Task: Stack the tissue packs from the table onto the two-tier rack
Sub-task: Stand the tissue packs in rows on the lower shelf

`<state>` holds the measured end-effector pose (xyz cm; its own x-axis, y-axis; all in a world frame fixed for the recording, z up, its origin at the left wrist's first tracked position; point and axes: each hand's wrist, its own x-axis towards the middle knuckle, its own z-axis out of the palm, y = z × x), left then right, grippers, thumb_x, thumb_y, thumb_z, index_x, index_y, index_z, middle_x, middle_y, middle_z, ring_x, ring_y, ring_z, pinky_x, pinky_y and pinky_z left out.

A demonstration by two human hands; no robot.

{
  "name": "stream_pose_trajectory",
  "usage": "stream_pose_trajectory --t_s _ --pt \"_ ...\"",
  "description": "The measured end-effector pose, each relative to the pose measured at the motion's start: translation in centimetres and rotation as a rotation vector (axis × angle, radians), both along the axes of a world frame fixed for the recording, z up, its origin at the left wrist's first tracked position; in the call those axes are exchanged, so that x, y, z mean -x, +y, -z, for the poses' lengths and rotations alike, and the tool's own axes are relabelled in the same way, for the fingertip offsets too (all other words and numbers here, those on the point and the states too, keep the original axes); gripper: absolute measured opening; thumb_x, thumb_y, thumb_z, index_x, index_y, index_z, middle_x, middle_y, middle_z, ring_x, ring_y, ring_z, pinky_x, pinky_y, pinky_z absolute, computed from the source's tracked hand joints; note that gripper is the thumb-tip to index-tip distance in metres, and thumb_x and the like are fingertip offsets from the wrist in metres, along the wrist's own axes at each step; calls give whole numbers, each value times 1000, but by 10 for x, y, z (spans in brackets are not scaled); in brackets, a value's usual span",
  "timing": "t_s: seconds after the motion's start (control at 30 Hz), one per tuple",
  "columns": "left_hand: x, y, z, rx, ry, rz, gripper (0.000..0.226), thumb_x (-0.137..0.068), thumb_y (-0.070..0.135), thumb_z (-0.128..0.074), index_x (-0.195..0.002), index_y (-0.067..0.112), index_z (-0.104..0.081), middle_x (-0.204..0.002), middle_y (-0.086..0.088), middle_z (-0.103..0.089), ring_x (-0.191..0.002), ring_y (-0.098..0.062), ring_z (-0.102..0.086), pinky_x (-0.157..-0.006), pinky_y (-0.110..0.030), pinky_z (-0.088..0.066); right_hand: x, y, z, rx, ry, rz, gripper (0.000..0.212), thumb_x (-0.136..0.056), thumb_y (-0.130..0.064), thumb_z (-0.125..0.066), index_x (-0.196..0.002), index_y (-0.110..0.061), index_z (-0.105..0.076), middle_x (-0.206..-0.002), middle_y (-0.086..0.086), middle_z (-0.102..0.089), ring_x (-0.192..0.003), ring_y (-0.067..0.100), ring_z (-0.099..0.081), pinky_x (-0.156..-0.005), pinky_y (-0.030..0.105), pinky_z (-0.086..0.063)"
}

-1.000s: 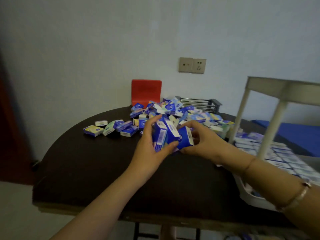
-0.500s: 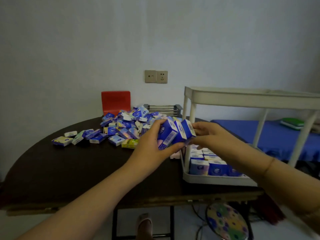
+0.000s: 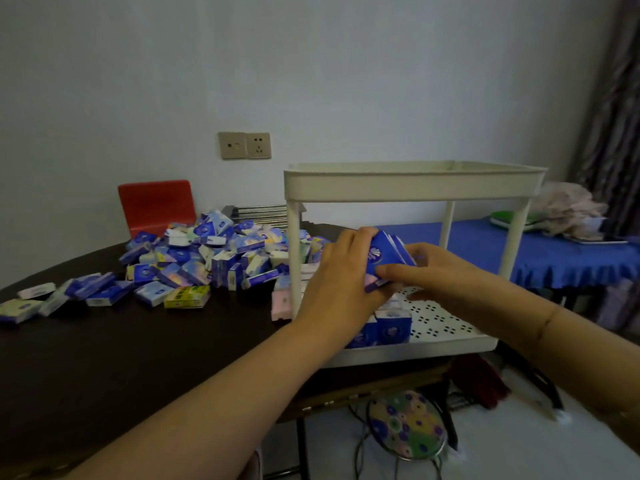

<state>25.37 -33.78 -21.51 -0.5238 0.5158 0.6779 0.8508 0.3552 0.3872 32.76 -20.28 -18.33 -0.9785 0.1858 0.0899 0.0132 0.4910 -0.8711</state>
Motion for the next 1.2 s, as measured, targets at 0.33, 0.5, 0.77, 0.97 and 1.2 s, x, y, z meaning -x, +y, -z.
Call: stream_pose_trajectory --t_s 0.33,0.5,0.77,0.97,1.2 --pt "72 45 19 332 -159 -137 58 -97 52 -34 -146 23 -32 -159 -4 -15 -145 -24 -14 -117 -39 -16 49 82 31 95 78 416 59 -78 1 -66 -124 -17 -33 -103 8 -49 -88 24 -53 -62 28 -44" --pt "95 51 49 575 -221 -256 62 -95 60 -25 -151 36 -12 -161 4 -3 -148 -24 -2 -118 -51 -3 86 106 63 -72 -44 451 51 -69 5 -57 -112 -19 -43 -110 19 -50 -79 31 -54 -51 30 -40" --pt "98 53 54 665 -264 -266 58 -95 63 -17 -149 43 -9 -161 7 0 -148 -23 4 -117 -53 2 120 95 83 23 -65 256 64 -85 5 -54 -139 -20 -31 -116 7 -50 -92 19 -53 -51 13 -47" --pt "99 54 53 664 -277 -261 57 -95 63 -16 -148 44 -8 -161 8 1 -148 -22 5 -117 -52 3 132 101 112 73 30 344 81 -82 1 -66 -142 -13 -15 -145 14 -34 -126 28 -45 -95 36 -48" --pt "97 54 52 677 -286 -264 57 -95 62 -17 -149 44 -7 -161 8 1 -148 -22 5 -117 -51 3 134 112 126 -282 -139 434 62 -80 -32 -67 -133 -15 -39 -134 10 -46 -125 29 -40 -106 47 -37"
